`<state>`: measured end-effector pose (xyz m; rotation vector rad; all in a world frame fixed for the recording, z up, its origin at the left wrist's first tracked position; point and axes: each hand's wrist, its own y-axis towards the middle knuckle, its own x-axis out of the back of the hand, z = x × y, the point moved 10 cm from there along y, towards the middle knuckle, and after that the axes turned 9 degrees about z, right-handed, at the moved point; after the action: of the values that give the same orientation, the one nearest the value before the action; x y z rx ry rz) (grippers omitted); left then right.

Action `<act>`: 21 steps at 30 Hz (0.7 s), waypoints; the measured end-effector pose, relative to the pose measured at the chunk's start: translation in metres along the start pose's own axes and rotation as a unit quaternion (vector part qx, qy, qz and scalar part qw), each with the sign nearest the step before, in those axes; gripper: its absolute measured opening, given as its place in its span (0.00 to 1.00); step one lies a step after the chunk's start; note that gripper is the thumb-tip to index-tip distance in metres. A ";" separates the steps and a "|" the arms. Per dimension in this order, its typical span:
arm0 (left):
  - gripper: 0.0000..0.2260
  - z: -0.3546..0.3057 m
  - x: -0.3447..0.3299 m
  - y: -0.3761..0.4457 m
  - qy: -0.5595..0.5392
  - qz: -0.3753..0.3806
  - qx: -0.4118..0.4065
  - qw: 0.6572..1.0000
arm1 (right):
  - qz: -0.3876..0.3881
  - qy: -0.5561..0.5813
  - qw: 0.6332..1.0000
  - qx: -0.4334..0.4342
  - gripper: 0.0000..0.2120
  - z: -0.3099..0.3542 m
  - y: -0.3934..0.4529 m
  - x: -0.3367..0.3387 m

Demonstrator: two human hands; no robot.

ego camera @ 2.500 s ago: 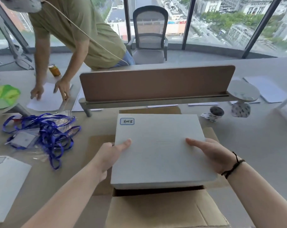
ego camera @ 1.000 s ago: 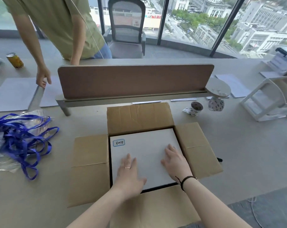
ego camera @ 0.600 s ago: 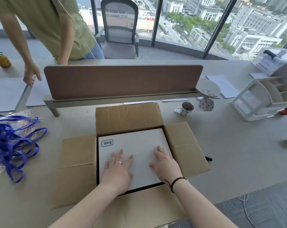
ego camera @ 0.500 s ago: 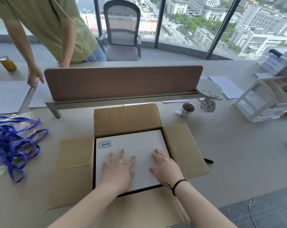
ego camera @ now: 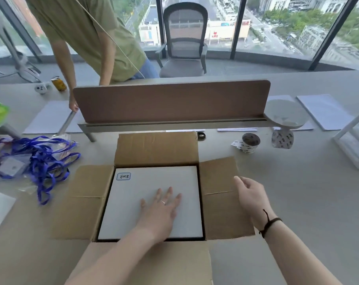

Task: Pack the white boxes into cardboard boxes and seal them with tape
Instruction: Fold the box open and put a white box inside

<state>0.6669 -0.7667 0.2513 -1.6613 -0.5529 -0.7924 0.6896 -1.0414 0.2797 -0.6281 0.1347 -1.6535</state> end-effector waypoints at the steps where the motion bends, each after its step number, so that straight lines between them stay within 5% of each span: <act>1: 0.24 0.000 0.000 -0.002 -0.017 -0.003 -0.001 1.000 | 0.000 0.007 1.000 0.029 0.21 0.012 -0.004 -0.003; 6: 0.28 0.006 -0.005 -0.012 -0.100 -0.018 -0.014 0.995 | 0.174 0.047 0.977 0.114 0.19 0.065 -0.040 -0.072; 8: 0.30 0.013 -0.005 -0.017 -0.123 -0.031 -0.019 0.992 | 0.215 -0.092 0.961 0.149 0.15 0.069 -0.052 -0.109; 11: 0.30 0.029 -0.003 -0.024 -0.158 -0.053 -0.008 0.986 | 0.266 -0.336 0.880 0.203 0.24 0.048 -0.055 -0.171; 14: 0.27 0.055 -0.005 -0.030 -0.152 -0.065 0.023 0.986 | 0.240 -0.496 0.807 0.213 0.28 0.026 -0.051 -0.192; 21: 0.31 0.155 0.004 -0.049 -0.135 -0.085 0.132 0.978 | 0.239 -0.552 0.776 0.192 0.39 0.012 -0.045 -0.196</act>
<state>0.6665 -0.6047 0.2682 -1.4958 -0.9586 -0.5870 0.6656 -0.8444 0.2459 -1.0412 -0.8229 -0.5888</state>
